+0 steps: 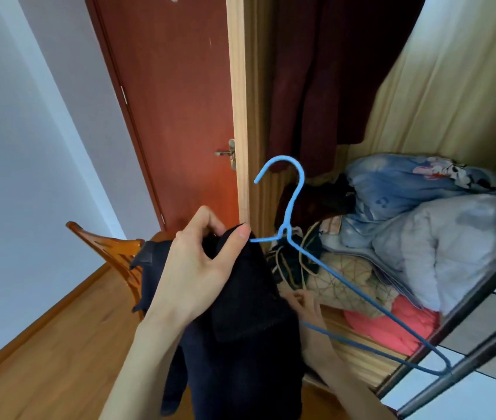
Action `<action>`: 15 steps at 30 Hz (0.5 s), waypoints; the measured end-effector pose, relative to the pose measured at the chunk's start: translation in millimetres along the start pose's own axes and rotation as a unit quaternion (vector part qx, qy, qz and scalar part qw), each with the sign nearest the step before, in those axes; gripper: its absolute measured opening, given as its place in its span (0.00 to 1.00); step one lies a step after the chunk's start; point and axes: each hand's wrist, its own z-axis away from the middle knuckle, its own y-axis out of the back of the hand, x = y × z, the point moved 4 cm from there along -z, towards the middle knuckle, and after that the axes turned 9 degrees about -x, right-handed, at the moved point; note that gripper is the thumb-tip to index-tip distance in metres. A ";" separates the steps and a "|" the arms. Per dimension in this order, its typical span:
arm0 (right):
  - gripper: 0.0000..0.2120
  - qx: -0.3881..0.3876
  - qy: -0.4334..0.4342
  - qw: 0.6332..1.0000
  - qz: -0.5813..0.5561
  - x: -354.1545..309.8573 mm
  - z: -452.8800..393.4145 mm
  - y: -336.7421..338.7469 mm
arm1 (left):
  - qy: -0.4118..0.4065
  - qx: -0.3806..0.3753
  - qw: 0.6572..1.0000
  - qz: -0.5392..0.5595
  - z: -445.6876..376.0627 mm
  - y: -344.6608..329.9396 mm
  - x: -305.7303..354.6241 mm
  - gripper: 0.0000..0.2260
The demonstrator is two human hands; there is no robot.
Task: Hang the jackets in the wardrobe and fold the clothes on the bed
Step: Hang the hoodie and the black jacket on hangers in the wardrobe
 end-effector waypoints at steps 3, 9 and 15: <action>0.16 0.030 0.025 0.999 -0.027 -0.2 -12.2 2.3 | 0.023 0.019 1.000 0.010 21.0 16.9 -8.6 0.17; 0.08 0.103 0.030 0.988 -0.112 -12.6 -30.4 59.6 | 0.051 0.019 0.997 -0.048 53.4 54.2 -29.9 0.08; 0.08 0.097 0.135 0.986 -0.024 -45.9 -35.7 141.6 | 0.044 0.061 0.991 -0.113 74.8 81.4 -48.5 0.08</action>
